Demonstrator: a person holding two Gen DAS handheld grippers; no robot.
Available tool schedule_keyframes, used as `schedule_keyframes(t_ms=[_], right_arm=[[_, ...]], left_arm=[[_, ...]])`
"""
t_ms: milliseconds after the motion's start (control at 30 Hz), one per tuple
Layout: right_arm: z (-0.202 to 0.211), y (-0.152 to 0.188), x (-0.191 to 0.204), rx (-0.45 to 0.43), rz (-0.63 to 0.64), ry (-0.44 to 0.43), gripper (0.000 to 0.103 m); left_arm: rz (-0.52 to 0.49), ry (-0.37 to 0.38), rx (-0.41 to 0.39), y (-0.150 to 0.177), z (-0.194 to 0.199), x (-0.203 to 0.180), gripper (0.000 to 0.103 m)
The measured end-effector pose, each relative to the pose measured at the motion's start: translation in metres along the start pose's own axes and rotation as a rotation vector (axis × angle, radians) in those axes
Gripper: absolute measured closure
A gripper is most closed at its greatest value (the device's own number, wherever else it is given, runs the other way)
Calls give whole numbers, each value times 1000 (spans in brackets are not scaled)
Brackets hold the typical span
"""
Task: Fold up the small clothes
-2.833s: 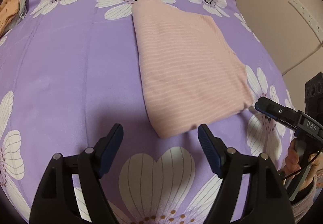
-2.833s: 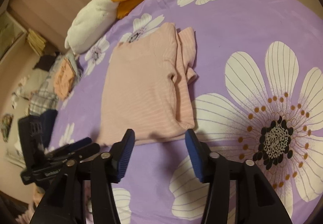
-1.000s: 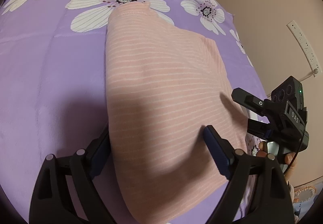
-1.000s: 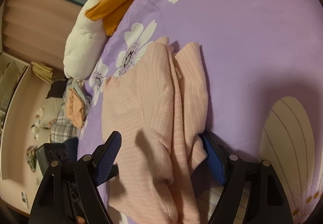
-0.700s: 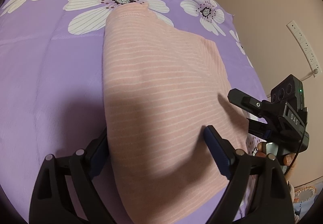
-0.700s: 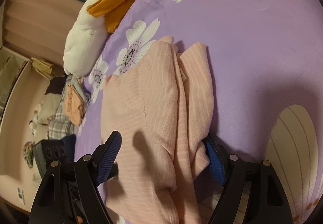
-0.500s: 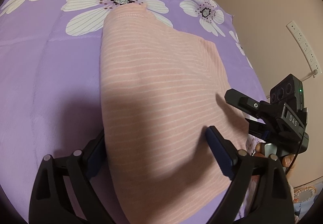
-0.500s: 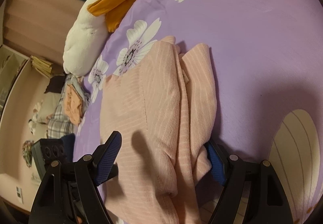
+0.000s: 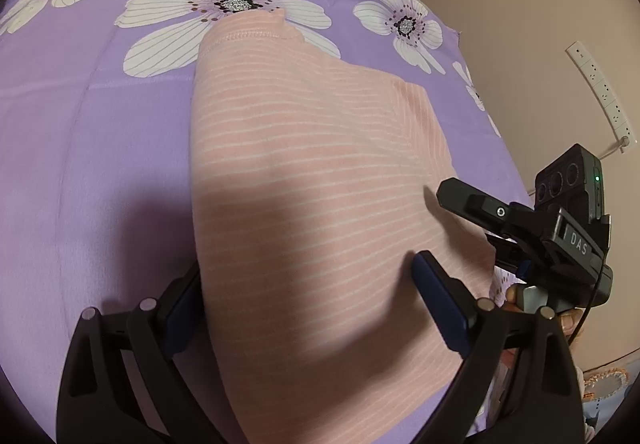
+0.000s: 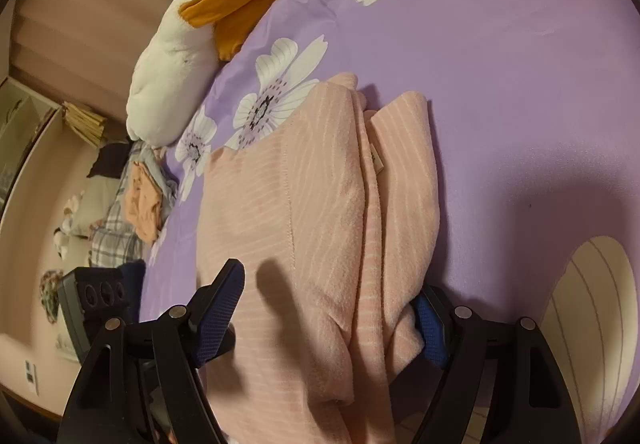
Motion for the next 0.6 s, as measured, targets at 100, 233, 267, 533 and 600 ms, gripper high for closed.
schedule_keyframes(t_ms=[100,233,267,533,600], right_arm=[[-1,0,2,-3,13,13,24],[-2,1,5,-10,44,46,28],[-3,1,5,-11,53,59,31],[-3,2,3,-21,71,109,50],[-3,2,4,-27,76,119,52]], left_arm=[[11,-7,-1,-1,1,1,12],[23,-10,-4,-1,3,4,17],[24,-14,-5,0,3,3,18],[50,-48,-18,0,6,5,30],[50,-52,-19,0,7,6,33]])
Point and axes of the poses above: each gripper's, at about its wrist camera, not at the fingertips, and z roughly against the way its jaws point, x to its left, y to its underside, the point moved 3 cm from there along -z, roughly the way its jaws point, and after that the axes turned 1 degree about z, right-handed, at the moved point
